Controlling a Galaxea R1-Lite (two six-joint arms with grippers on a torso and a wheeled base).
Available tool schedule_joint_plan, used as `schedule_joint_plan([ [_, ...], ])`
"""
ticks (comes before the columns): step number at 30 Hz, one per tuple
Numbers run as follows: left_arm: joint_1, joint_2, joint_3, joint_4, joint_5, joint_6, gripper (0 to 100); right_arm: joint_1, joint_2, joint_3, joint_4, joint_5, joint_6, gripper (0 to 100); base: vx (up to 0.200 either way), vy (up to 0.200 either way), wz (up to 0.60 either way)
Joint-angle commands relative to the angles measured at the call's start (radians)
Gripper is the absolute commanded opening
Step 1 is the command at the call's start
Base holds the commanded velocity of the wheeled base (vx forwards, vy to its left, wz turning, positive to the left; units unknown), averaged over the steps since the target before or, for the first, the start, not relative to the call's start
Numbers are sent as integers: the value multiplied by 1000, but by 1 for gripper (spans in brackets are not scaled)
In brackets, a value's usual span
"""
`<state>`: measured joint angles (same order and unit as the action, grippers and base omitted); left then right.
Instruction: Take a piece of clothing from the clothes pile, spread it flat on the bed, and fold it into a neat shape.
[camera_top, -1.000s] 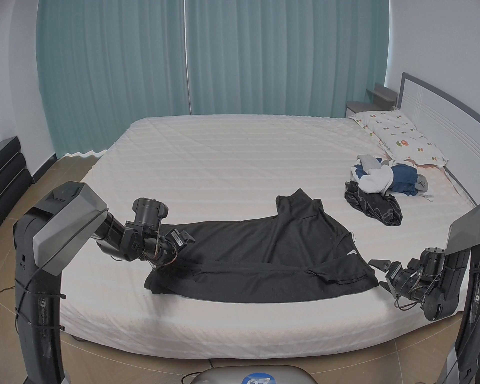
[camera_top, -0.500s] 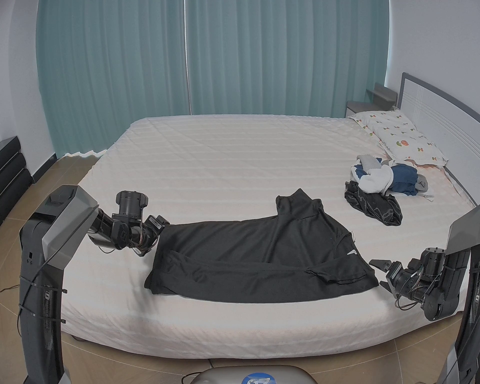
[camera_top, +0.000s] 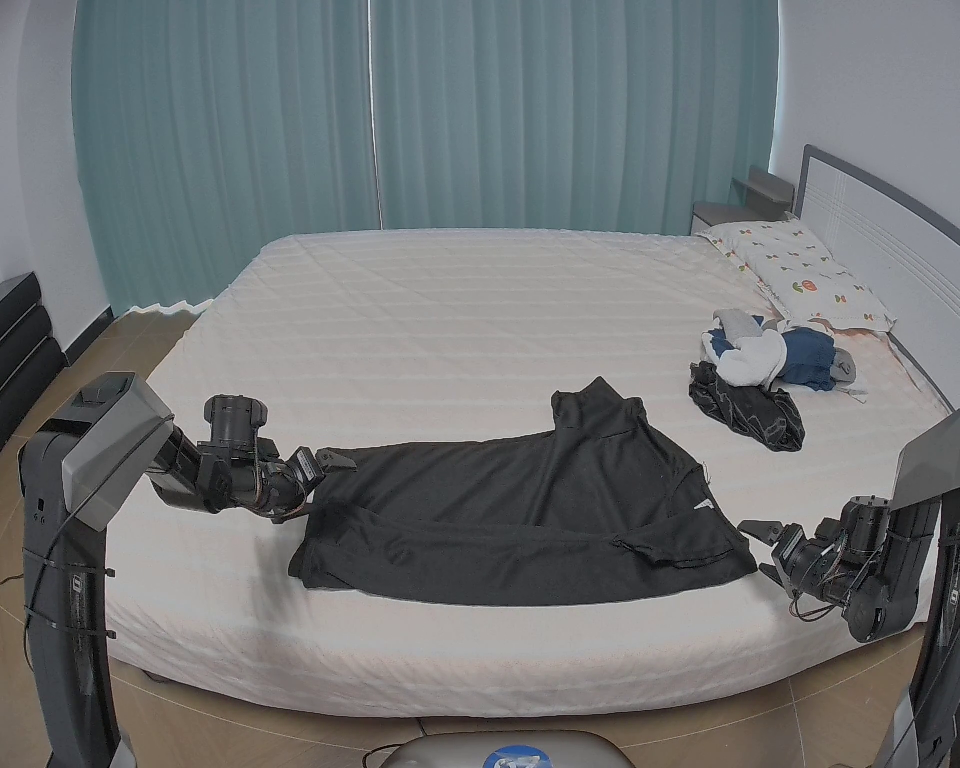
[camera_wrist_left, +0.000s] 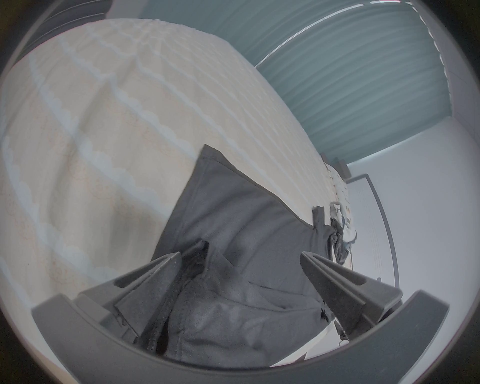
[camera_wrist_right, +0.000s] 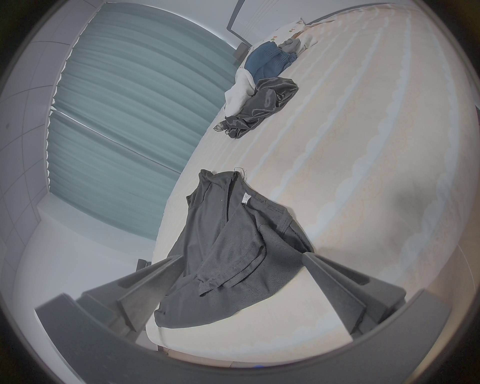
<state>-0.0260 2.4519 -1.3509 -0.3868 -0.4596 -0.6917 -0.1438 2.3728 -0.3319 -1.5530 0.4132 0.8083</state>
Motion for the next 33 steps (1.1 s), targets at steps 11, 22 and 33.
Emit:
schedule_joint_plan([
  [11, -26, 21, 87, -198, -11, 15, 100, 6, 0, 7, -9, 6, -1, 100, 0, 0, 0],
  [22, -37, 64, 91, -274, 10, 18, 100, 7, 0, 8, -9, 7, -1, 100, 0, 0, 0],
  [33, -34, 75, 93, -300, 44, 11, 100, 7, -1, 10, -9, 9, -1, 100, 0, 0, 0],
])
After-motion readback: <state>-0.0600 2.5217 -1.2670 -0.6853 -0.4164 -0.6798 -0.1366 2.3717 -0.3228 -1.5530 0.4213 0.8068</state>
